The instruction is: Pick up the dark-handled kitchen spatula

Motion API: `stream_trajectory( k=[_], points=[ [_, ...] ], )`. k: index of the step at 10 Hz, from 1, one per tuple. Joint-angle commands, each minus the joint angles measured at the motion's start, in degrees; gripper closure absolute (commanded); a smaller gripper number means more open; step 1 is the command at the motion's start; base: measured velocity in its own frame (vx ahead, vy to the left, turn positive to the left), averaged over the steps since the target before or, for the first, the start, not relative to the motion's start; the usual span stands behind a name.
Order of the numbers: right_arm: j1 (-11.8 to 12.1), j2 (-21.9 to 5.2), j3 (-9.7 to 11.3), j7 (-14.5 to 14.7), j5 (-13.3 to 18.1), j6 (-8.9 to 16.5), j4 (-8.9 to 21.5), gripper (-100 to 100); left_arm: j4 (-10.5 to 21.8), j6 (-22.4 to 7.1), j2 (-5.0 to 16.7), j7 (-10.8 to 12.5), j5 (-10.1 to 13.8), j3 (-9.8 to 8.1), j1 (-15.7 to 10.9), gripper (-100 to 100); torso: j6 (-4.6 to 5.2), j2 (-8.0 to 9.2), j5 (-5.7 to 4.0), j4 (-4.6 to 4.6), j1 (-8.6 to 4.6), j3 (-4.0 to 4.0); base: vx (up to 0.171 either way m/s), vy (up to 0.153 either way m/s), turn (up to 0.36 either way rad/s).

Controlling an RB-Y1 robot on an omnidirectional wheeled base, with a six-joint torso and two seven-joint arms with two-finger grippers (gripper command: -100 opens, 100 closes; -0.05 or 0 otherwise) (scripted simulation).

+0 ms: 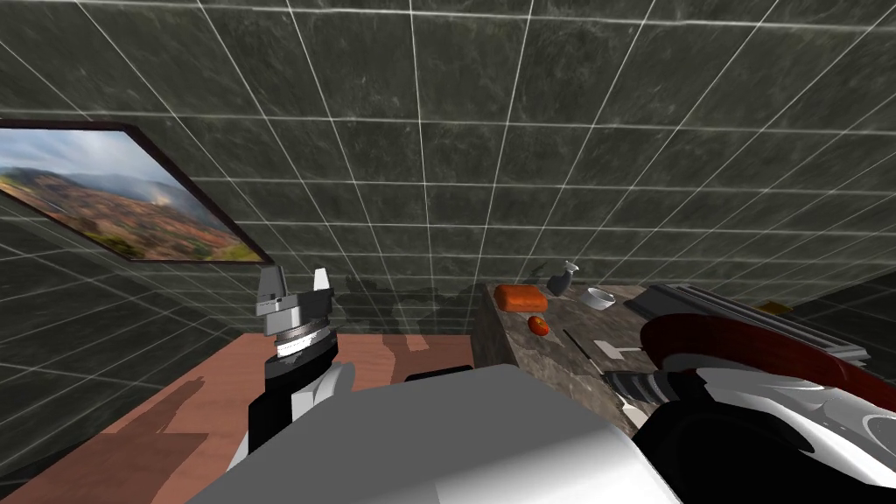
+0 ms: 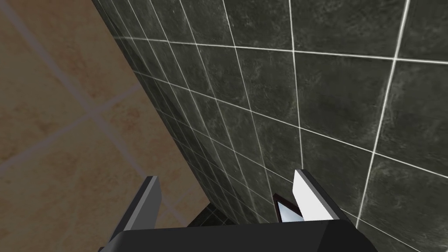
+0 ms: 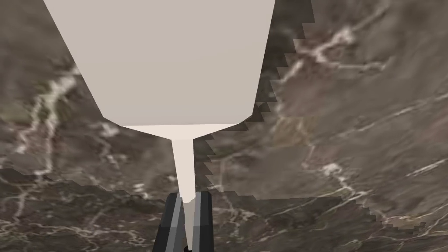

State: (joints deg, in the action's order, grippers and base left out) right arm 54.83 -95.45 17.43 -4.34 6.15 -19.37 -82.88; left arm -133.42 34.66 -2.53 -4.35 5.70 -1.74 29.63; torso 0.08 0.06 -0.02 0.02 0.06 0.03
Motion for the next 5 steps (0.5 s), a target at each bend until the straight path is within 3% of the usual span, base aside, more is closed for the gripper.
stream_trajectory(
  k=[1, 3, 4, 5],
  points=[
    [0.0, 0.0, 0.0, 0.0, 0.0, 0.0, 0.0, 100, 0.0, 0.0, 0.0, 0.0, 0.0, 0.0, 0.0, 0, 0.0, 0.0, 0.0, 0.0, 0.0, 0.0, 0.0, 0.0, 0.0],
    [0.0, 0.0, 0.0, 0.0, 0.0, 0.0, 0.0, 100, 0.0, 0.0, 0.0, 0.0, 0.0, 0.0, 0.0, 0, 0.0, 0.02, -0.01, 0.01, -0.04, 0.01, 0.0, 0.0, 0.0],
    [0.0, 0.0, 0.0, 0.0, 0.0, 0.0, 0.0, 0, 0.0, 0.0, 0.0, 0.0, 0.0, 0.0, 0.0, 0, 0.0, 0.03, -0.02, 0.01, -0.04, 0.02, 0.0, 0.0, 0.0],
    [1.2, -1.6, -1.0, -0.6, -1.1, 0.0, -0.6, 100, 0.0, 0.0, 0.0, 0.0, 0.0, 0.0, 0.0, 0, 0.0, 0.03, -0.02, 0.01, -0.04, 0.02, -0.049, 0.003, 0.026]
  ],
)
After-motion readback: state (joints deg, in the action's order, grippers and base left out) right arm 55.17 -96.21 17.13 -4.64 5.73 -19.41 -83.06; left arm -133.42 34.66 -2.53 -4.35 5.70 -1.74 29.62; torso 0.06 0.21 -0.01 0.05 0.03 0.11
